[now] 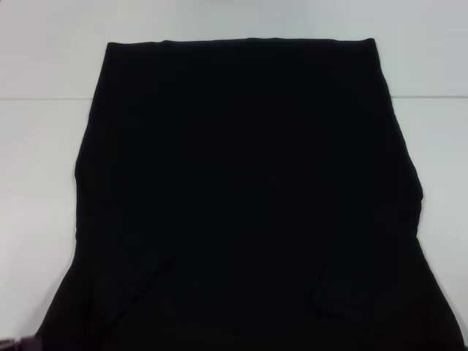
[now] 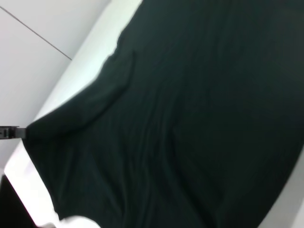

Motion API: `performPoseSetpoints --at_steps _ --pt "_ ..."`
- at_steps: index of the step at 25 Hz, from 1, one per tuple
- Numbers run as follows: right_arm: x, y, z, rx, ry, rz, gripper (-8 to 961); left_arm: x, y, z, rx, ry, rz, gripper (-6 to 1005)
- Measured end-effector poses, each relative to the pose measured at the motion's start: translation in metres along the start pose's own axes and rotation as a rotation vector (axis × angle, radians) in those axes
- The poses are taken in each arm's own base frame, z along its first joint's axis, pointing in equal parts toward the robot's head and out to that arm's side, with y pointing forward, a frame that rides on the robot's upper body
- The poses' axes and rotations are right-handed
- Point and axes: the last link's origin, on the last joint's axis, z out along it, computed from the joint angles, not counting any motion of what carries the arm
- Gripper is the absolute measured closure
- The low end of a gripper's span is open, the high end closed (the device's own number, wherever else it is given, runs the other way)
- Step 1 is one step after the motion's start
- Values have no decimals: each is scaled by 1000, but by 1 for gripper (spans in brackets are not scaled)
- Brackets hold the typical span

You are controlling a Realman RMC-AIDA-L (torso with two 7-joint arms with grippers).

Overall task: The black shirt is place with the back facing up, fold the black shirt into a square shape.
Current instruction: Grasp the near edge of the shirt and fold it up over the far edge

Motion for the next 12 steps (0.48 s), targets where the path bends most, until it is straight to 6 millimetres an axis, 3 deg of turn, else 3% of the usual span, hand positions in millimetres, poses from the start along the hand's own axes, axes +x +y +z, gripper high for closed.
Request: performPoseSetpoints --at_steps 4,12 --pt "-24 0 8 -21 -57 -21 905 29 -2 12 -13 25 28 971" --pt "-103 -5 37 27 -129 -92 905 127 -11 54 25 132 79 970"
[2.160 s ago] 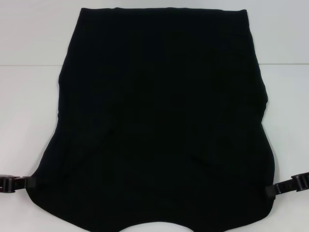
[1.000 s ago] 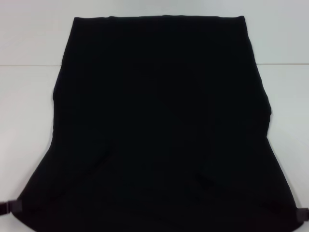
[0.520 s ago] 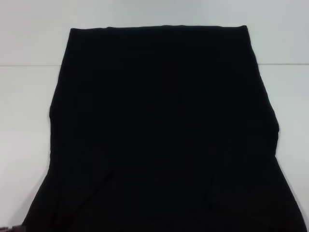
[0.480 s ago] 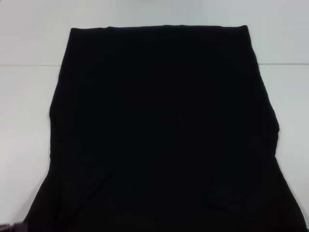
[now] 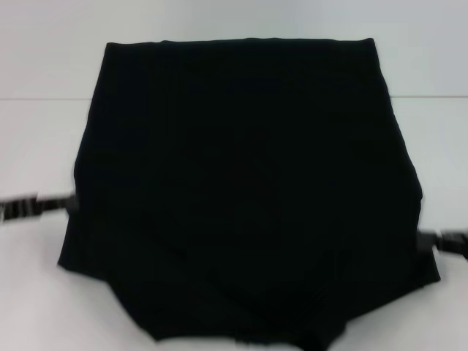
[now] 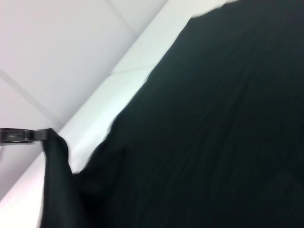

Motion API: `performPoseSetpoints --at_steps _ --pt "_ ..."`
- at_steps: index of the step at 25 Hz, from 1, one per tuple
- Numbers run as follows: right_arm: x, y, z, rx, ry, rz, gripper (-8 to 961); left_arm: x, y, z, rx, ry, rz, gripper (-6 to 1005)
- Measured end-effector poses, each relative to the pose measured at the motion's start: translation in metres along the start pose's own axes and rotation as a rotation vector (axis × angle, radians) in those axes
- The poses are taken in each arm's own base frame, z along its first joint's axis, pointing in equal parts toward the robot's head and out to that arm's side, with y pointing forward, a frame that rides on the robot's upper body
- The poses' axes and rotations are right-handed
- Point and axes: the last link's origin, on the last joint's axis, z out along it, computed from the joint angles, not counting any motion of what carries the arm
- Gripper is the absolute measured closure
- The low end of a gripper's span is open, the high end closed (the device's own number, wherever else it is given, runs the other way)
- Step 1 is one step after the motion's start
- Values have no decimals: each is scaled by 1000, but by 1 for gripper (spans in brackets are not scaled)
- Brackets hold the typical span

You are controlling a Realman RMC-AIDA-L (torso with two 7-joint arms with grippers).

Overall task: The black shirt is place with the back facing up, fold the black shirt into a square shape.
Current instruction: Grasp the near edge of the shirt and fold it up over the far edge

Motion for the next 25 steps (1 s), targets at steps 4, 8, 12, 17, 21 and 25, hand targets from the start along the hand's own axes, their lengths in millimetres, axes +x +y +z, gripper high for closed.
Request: performPoseSetpoints --at_steps 4,8,12,17,21,25 --pt "-39 -9 24 86 -46 -37 906 44 -5 32 75 76 35 970" --pt "-71 -18 48 180 -116 -58 906 74 -9 55 165 144 58 970" --pt "-95 -24 73 284 -155 -75 905 95 -9 71 235 201 84 971" --pt "-126 -27 96 411 -207 -109 904 113 -11 82 306 268 117 971" --pt "-151 -23 107 484 -237 -156 904 121 -14 89 371 296 148 971" --pt "-168 -22 114 542 -260 -188 905 127 -12 95 394 311 184 970"
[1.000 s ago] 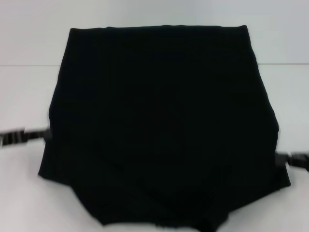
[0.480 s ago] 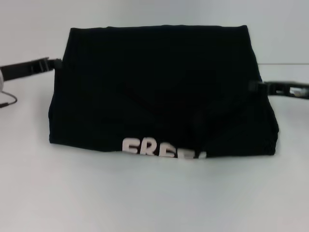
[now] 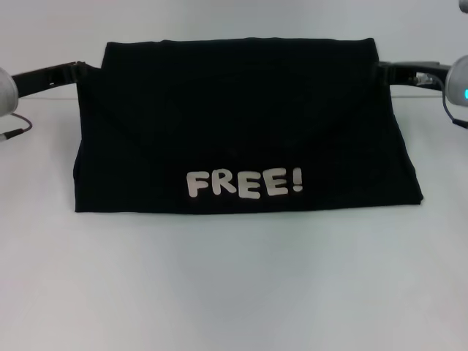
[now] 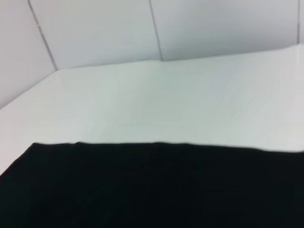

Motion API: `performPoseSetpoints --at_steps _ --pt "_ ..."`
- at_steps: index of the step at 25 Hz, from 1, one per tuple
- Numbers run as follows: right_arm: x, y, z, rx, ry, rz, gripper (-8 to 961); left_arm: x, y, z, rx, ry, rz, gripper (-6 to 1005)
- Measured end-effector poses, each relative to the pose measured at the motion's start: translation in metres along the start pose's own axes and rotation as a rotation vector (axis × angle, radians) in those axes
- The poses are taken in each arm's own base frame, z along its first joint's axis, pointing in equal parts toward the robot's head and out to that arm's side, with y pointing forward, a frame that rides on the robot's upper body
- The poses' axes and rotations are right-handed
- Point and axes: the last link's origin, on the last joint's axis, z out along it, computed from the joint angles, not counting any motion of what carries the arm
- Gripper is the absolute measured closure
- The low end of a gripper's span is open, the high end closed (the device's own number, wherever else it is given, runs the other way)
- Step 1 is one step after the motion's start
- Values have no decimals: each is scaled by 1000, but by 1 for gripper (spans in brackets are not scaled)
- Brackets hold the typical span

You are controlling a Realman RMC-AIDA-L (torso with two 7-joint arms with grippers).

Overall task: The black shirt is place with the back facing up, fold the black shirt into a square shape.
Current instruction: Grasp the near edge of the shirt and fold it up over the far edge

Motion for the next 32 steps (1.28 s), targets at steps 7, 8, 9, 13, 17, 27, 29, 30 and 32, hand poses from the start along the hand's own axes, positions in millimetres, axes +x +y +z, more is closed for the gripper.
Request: performPoseSetpoints --at_steps 7,8,9,13,17,27,29,30,32 --pt "-5 -2 6 65 -26 1 906 1 6 11 37 23 53 971" --pt "0 -2 7 76 -23 11 906 -1 7 12 43 22 58 971" --pt "0 -2 7 76 -23 11 906 -4 8 13 52 20 66 971" --pt "17 0 11 114 -11 21 905 -16 11 20 78 17 93 971" --pt "31 7 14 122 -9 15 905 -27 15 23 88 21 113 970" --pt "51 8 10 107 5 59 890 -38 12 25 159 11 102 962" --pt "52 9 9 99 2 55 861 -38 12 25 165 8 104 953" --pt "52 8 9 100 0 54 847 -39 10 25 172 6 103 948" --pt "51 6 8 103 -5 53 818 -40 6 23 193 6 97 880"
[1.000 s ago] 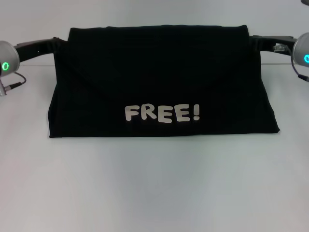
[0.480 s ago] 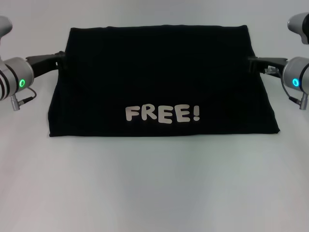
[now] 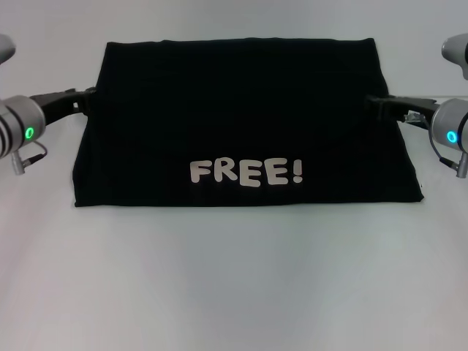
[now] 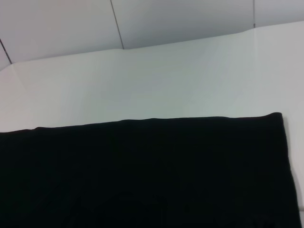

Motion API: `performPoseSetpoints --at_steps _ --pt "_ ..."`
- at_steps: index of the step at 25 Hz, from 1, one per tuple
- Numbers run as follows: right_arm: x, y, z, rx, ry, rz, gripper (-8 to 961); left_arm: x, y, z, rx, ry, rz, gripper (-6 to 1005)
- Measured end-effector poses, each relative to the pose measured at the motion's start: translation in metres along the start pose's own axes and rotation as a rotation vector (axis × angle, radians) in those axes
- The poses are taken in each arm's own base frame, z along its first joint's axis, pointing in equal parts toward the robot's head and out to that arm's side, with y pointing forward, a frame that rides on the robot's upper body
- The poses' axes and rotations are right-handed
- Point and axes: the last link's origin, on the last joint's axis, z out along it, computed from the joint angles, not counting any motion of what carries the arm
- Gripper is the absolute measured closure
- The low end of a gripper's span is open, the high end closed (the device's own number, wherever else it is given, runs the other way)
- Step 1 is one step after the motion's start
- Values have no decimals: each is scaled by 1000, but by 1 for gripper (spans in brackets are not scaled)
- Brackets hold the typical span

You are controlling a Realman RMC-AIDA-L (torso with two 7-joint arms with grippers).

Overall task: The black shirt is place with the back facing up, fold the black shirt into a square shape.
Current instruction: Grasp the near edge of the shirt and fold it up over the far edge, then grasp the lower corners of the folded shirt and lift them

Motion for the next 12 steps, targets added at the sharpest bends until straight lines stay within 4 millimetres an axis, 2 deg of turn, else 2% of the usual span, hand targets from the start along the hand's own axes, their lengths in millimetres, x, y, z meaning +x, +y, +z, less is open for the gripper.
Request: performPoseSetpoints --at_steps 4,5,6,10,12 --pt "-4 -5 -3 7 -17 -1 761 -2 -11 -4 34 2 -27 744" --pt "-7 -8 -5 -1 -30 -3 747 -2 -14 -5 37 5 -37 621" --pt "-9 -9 -7 -6 -37 -1 530 -3 -18 -8 40 9 -48 499" --pt "-12 -11 -15 -67 -55 23 389 -6 -33 -24 -4 33 -131 412" --pt "-13 -14 -23 -128 -64 49 319 -10 -37 -38 -91 43 -181 368"
